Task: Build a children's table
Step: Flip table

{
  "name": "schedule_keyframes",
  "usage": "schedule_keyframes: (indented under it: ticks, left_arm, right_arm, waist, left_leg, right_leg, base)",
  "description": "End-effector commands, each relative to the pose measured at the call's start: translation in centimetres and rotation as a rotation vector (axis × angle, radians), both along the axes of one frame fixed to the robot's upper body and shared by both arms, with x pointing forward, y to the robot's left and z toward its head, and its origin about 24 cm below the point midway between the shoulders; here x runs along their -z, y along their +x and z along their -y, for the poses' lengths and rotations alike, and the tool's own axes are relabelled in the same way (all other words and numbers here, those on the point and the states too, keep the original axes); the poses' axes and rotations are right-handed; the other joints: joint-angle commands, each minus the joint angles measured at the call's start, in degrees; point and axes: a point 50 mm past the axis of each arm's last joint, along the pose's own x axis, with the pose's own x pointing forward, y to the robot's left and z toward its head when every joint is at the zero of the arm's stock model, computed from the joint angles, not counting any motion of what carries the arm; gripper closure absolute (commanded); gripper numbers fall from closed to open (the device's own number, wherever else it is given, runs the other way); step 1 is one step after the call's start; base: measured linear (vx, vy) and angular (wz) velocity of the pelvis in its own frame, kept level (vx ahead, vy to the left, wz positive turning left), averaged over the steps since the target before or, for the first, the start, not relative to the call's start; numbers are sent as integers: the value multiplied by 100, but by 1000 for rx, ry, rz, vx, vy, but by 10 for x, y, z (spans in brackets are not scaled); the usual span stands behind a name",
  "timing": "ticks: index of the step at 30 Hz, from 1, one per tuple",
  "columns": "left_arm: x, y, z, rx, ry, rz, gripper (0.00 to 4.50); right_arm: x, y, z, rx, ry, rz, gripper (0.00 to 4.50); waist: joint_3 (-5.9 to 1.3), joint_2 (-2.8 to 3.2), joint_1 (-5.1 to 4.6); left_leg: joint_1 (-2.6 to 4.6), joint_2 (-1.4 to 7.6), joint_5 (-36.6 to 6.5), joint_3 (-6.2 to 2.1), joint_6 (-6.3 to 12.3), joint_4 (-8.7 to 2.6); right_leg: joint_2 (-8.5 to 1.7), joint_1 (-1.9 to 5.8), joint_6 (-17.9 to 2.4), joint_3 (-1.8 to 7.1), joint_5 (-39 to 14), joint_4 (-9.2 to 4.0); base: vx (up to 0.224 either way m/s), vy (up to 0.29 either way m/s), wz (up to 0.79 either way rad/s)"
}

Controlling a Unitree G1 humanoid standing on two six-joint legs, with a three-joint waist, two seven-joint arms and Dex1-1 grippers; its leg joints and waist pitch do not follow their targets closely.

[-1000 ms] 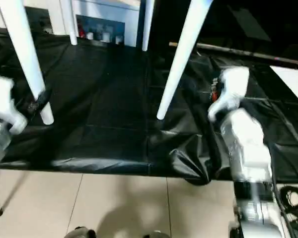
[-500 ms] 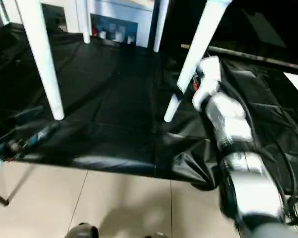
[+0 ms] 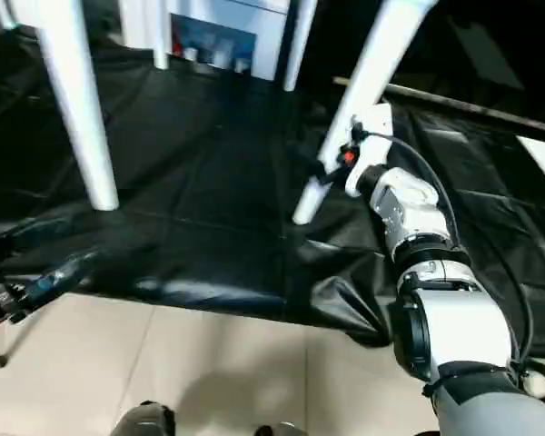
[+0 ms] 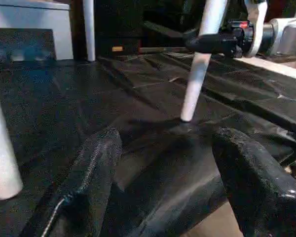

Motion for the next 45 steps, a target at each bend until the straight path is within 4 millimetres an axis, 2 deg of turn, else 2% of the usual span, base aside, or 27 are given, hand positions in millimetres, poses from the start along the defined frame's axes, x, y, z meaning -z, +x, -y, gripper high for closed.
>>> schedule_keyframes:
  ticks: [1, 4, 8, 9, 10, 12, 13, 14, 15, 16, 17, 18, 19, 23, 24, 26, 27, 29, 31, 32, 33, 38, 39, 41, 42, 44, 45]
  left_arm:
    - [1, 1, 5, 19, -2, 3, 110]
    - [4, 8, 11, 22, -28, 5, 110]
    - [8, 15, 15, 22, -37, 12, 110]
    - [12, 22, 18, -6, -30, 31, 110]
    - [13, 24, 19, -13, -30, 37, 110]
    - [17, 42, 26, -125, -69, 94, 110]
    - [17, 46, 28, -150, -81, 100, 110]
    - [19, 50, 29, -182, -100, 95, 110]
    - [24, 56, 31, -233, -89, 89, 110]
    - [24, 56, 31, -233, -89, 89, 110]
    - [28, 60, 32, -262, -74, 82, 110]
    - [32, 63, 32, -308, -60, 92, 110]
    - [35, 66, 32, -368, -50, 108, 110]
    - [41, 71, 30, -505, -16, 157, 110]
    - [48, 74, 30, -590, 26, 185, 110]
    - [51, 74, 29, -613, 45, 187, 110]
    - [56, 72, 29, -655, 69, 190, 110]
    - [59, 71, 29, -673, 78, 185, 110]
    - [65, 67, 32, -693, 91, 178, 110]
    - [65, 67, 32, -693, 91, 178, 110]
    - [72, 63, 37, -695, 86, 160, 110]
    - [83, 59, 41, -684, 82, 135, 110]
    - [85, 58, 42, -682, 78, 131, 110]
    - [92, 56, 46, -645, 54, 126, 110]
    - [93, 55, 46, -641, 41, 123, 110]
    - [95, 55, 45, -654, 56, 119, 110]
    - [95, 55, 45, -650, 59, 123, 110]
  right_arm:
    - [2, -3, 2, -45, -22, 8, 0]
    - [5, -4, 7, 12, -34, 27, 0]
    - [4, -2, 19, 165, -44, 91, 0]
    - [4, -4, 29, 252, -21, 129, 0]
    - [5, -5, 31, 258, -11, 133, 0]
    - [9, -19, 44, 284, 77, 176, 0]
    - [9, -23, 46, 284, 91, 186, 0]
    - [10, -28, 46, 275, 105, 202, 0]
    - [10, -37, 45, 286, 148, 229, 0]
    - [10, -37, 45, 286, 148, 229, 0]
    - [10, -44, 44, 294, 176, 244, 0]
    - [10, -51, 43, 318, 181, 277, 0]
    - [10, -61, 41, 351, 189, 302, 0]
    - [13, -76, 41, 481, 146, 343, 0]
    - [19, -88, 45, 608, 91, 318, 0]
    - [22, -92, 46, 659, 99, 278, 0]
    - [30, -101, 45, 732, 89, 184, 0]
    - [36, -107, 41, 749, 70, 133, 0]
    - [44, -119, 30, 805, 6, 81, 0]
    - [44, -119, 30, 805, 6, 81, 0]
    - [50, -126, 19, 833, -78, 66, 0]
    - [52, -131, 10, 860, -125, 73, 0]
    - [52, -132, 10, 870, -122, 70, 0]
    - [53, -136, 5, 867, -113, 58, 0]
    - [53, -136, 4, 860, -118, 60, 0]
    - [54, -137, 2, 841, -133, 64, 0]
    - [54, -138, 1, 840, -131, 64, 0]
  waist:
    - [-373, 198, 19]
    - [-457, 279, 14]
    - [-491, 260, 39]
    - [-490, 365, 34]
    - [-483, 335, 27]
    - [-520, 287, 31]
    - [-506, 416, 78]
    - [-511, 432, 41]
    - [-518, 503, 44]
    - [-505, 384, -19]
    - [-520, 424, -41]
    - [-517, 447, -56]
    - [-529, 502, -77]
    - [-518, 471, -193]
    - [-517, 468, -211]
    - [-521, 464, -248]
    - [-495, 403, -307]
    - [-514, 444, -353]
    - [-513, 448, -393]
    - [-505, 407, -411]
    - [-496, 414, -454]
    - [-475, 460, -551]
    - [-471, 485, -557]
    - [-436, 515, -573]
    - [-403, 518, -594]
    - [-348, 565, -620]
    - [-361, 571, -541]
  left_leg:
    - [317, 346, -3164, -249, -853, -629]
    - [346, 349, -2946, -222, -869, -603]
    - [342, 335, -2735, -191, -805, -563]
    - [352, 339, -2716, -200, -826, -564]
    - [374, 336, -2780, -175, -829, -565]
    - [335, 334, -2674, -194, -756, -544]
    - [413, 358, -2660, -171, -757, -564]
    - [442, 364, -2646, -164, -769, -543]
    - [411, 323, -2784, -197, -764, -544]
    - [333, 327, -2847, -226, -710, -585]
    - [317, 320, -2859, -253, -716, -590]
    - [327, 330, -2791, -242, -689, -591]
    - [333, 319, -2802, -261, -665, -573]
    - [322, 302, -2851, -274, -642, -563]
    - [311, 301, -2785, -284, -648, -568]
    - [338, 284, -2845, -289, -633, -557]
    - [313, 273, -2838, -298, -603, -573]
    - [338, 292, -2875, -309, -587, -601]
    - [333, 294, -3051, -334, -635, -617]
    - [327, 292, -3116, -335, -658, -629]
    - [340, 295, -3223, -351, -686, -619]
    - [348, 297, -3685, -413, -774, -682]
    - [400, 294, -3840, -425, -789, -681]
    - [427, 302, -4129, -448, -813, -713]
    - [473, 311, -4422, -444, -829, -737]
    - [415, 368, -4936, -443, -905, -946]
    - [146, 473, -5218, -345, -913, -1273]
  right_leg:
    - [-373, 16, -912, 213, -2178, -457]
    - [-356, 53, -1050, 192, -1827, -424]
    - [-344, 74, -1087, 195, -1647, -401]
    - [-345, 65, -1056, 204, -1619, -404]
    - [-318, 41, -1021, 193, -1658, -429]
    - [-335, 113, -983, 204, -1602, -402]
    - [-307, 81, -853, 213, -1475, -479]
    - [-274, 44, -848, 229, -1287, -442]
    - [-274, 76, -884, 218, -1403, -434]
    - [-296, 158, -794, 207, -1703, -460]
    - [-318, 187, -781, 197, -1888, -460]
    - [-328, 166, -639, 218, -2055, -533]
    - [-341, 154, -662, 212, -2213, -516]
    - [-346, 137, -407, 189, -2902, -635]
    - [-341, 148, -289, 176, -3086, -664]
    - [-322, 114, -224, 155, -3248, -693]
    - [-283, 122, -169, 140, -3336, -721]
    - [-290, 86, -185, 152, -3193, -726]
    - [-284, 105, -166, 125, -3253, -731]
    - [-291, 93, -167, 120, -3311, -743]
    - [-307, 72, -165, 121, -3407, -753]
    - [-283, 112, -152, 60, -3283, -787]
    - [-279, 96, -169, 43, -3236, -813]
    - [-253, 105, -193, -22, -3145, -857]
    - [-224, 92, -185, -91, -3213, -898]
    - [-111, 209, -223, -244, -3093, -799]
    - [-4, 506, -326, -232, -2441, -185]
  base:
    - [0, 0, 0]
    - [0, 0, 0]
    - [0, 0, 0]
    - [0, 0, 0]
    - [0, 0, 0]
    - [0, 0, 0]
    - [0, 0, 0]
    - [0, 0, 0]
    - [0, 0, 0]
    - [0, 0, 0]
    - [0, 0, 0]
    - [0, 0, 0]
    - [0, 0, 0]
    - [0, 0, 0]
    - [0, 0, 0]
    - [0, 0, 0]
    - [0, 0, 0]
    - [0, 0, 0]
    - [0, 0, 0]
    - [0, 0, 0]
    - [0, 0, 0]
    - [0, 0, 0]
    - [0, 0, 0]
    - [0, 0, 0]
    - [0, 0, 0]
    - [-28, 6, -2]
    - [-56, 12, -5]
